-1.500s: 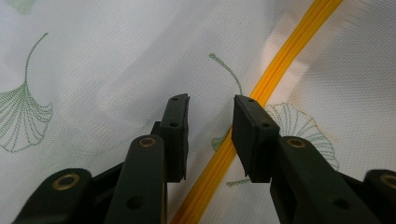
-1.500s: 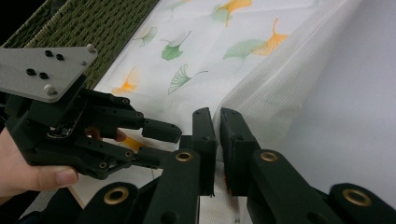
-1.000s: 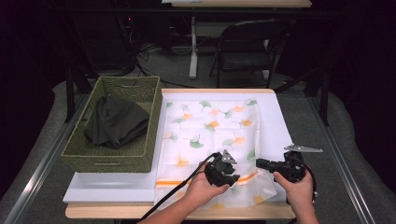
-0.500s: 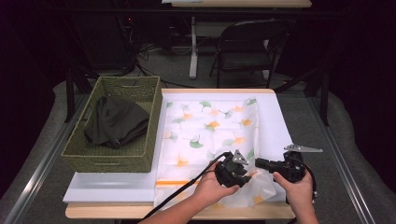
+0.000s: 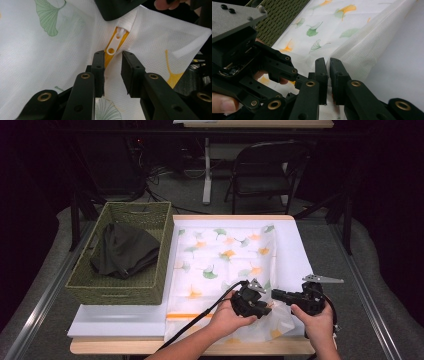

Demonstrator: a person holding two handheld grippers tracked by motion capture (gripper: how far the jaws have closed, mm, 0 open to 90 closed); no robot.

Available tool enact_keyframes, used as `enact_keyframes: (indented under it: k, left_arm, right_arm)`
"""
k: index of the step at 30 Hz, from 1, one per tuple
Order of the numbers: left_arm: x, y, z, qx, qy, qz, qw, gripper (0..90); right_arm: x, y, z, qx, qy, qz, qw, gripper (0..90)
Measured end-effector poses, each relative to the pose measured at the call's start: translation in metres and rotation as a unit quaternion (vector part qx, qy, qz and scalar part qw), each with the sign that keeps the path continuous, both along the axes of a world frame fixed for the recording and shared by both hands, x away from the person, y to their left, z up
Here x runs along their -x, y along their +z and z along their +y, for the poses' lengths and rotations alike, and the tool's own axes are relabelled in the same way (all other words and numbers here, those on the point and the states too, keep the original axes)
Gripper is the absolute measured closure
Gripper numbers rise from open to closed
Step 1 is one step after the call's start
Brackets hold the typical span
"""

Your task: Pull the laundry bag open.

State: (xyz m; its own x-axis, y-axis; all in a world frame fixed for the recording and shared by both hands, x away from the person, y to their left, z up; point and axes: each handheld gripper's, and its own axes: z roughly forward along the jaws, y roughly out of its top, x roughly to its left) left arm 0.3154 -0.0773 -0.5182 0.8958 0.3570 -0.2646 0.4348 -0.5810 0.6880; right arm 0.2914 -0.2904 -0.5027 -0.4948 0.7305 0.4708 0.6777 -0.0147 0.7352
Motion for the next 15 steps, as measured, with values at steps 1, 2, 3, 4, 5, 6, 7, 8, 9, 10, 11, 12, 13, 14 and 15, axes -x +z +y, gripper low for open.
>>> enact_keyframes:
  k: [1, 2, 3, 4, 5, 6, 7, 8, 9, 10, 11, 12, 13, 14, 15]
  left_arm:
    - [-0.0002, 0.0000, 0.0001, 0.007, -0.002, 0.003, 1.0000, 73.2]
    - [-0.0003, 0.0008, 0.0005, 0.005, -0.002, 0.001, 1.0000, 73.4]
    - [-0.0006, 0.0020, 0.0013, 0.010, -0.004, 0.002, 0.9999, 74.7]
    - [-0.0006, 0.0020, 0.0013, 0.010, -0.004, 0.002, 0.9999, 75.3]
    - [-0.0003, 0.0026, 0.0014, 0.014, -0.002, 0.006, 0.9999, 75.3]
    - [0.0005, 0.0040, 0.0018, 0.020, -0.003, 0.008, 0.9998, 75.4]
    - [0.0005, 0.0040, 0.0018, 0.020, -0.003, 0.008, 0.9998, 75.3]
    - [0.0010, 0.0043, 0.0018, 0.025, -0.006, 0.011, 0.9996, 75.3]
    - [0.0018, 0.0050, 0.0017, 0.023, -0.007, 0.009, 0.9997, 75.3]
    - [0.0018, 0.0050, 0.0017, 0.023, -0.007, 0.009, 0.9997, 75.3]
    - [0.0027, 0.0053, 0.0014, 0.024, -0.005, 0.011, 0.9996, 75.3]
    - [0.0027, 0.0053, 0.0014, 0.024, -0.005, 0.011, 0.9996, 75.4]
    - [0.0029, 0.0055, 0.0013, 0.026, -0.005, 0.014, 0.9995, 75.4]
    - [0.0031, 0.0054, 0.0012, 0.034, -0.010, 0.020, 0.9991, 75.4]
    - [0.0031, 0.0054, 0.0012, 0.034, -0.010, 0.020, 0.9991, 75.2]
  right_arm:
    - [0.0000, 0.0000, 0.0000, 0.000, 0.000, 0.000, 1.0000, 85.0]
    - [-0.0003, -0.0005, 0.0000, -0.001, -0.001, -0.001, 1.0000, 85.0]
    - [-0.0006, -0.0011, 0.0000, -0.001, 0.000, 0.001, 1.0000, 85.0]
    - [-0.0006, -0.0011, 0.0000, -0.001, 0.000, 0.001, 1.0000, 85.0]
    - [-0.0007, -0.0014, 0.0001, -0.001, -0.001, 0.003, 1.0000, 85.0]
    - [-0.0010, -0.0022, 0.0007, 0.000, -0.001, 0.004, 1.0000, 84.9]
    - [-0.0010, -0.0022, 0.0007, 0.000, -0.001, 0.004, 1.0000, 84.9]
    - [-0.0009, -0.0021, 0.0008, 0.001, 0.000, 0.005, 1.0000, 85.0]
    - [-0.0009, -0.0020, 0.0011, 0.001, 0.000, 0.006, 1.0000, 85.0]
    - [-0.0009, -0.0020, 0.0011, 0.001, 0.000, 0.006, 1.0000, 85.0]
    - [-0.0009, -0.0020, 0.0013, 0.002, 0.000, 0.005, 1.0000, 85.0]
    - [-0.0009, -0.0020, 0.0013, 0.002, 0.000, 0.005, 1.0000, 85.0]
    - [-0.0009, -0.0020, 0.0013, 0.002, 0.000, 0.005, 1.0000, 85.0]
    - [-0.0008, -0.0021, 0.0014, 0.001, 0.000, 0.005, 1.0000, 84.9]
    - [-0.0008, -0.0021, 0.0014, 0.001, 0.000, 0.005, 1.0000, 84.9]
